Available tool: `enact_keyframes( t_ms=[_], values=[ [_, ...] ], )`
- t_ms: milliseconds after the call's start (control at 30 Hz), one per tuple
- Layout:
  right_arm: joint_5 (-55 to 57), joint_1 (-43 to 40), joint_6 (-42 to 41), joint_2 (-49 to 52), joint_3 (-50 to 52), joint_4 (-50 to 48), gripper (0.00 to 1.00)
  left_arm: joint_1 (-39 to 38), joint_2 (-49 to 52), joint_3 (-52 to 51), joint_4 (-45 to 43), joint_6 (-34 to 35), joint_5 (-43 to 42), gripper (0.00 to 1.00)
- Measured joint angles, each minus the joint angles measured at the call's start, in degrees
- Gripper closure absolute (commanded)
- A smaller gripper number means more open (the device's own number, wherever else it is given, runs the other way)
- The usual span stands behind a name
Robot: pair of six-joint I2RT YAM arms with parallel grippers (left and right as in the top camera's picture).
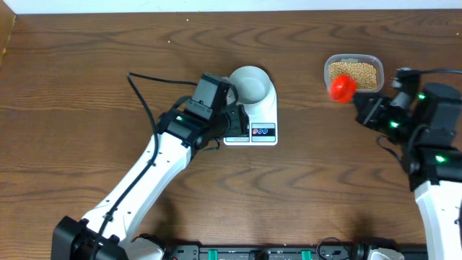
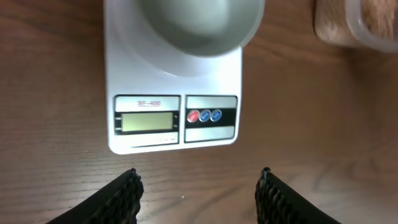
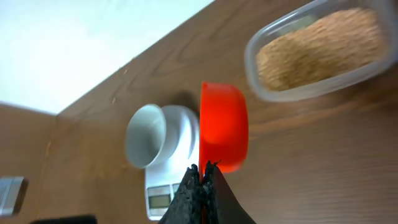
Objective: Scoop item into bowl and weigh 50g on scale
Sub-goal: 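Carry the red scoop with the right gripper toward the soybean tub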
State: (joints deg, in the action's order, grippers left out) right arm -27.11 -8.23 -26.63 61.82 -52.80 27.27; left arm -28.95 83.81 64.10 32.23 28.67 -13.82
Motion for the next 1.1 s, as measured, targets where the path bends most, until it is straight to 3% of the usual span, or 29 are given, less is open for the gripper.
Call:
enact_keyframes(
  t_ms=[500, 1100],
  values=[
    [1.97, -3.56, 2.91, -0.48, -0.13, 3.21, 0.99, -8.68, 11.08, 0.00, -10.25, -1.16, 0.46, 0.37],
    [2.75, -3.56, 3.69, -0.48, -0.13, 5.11, 0.99, -9.90, 18.88, 0.00, -15.58, -9.62, 5.18, 0.36]
  ],
)
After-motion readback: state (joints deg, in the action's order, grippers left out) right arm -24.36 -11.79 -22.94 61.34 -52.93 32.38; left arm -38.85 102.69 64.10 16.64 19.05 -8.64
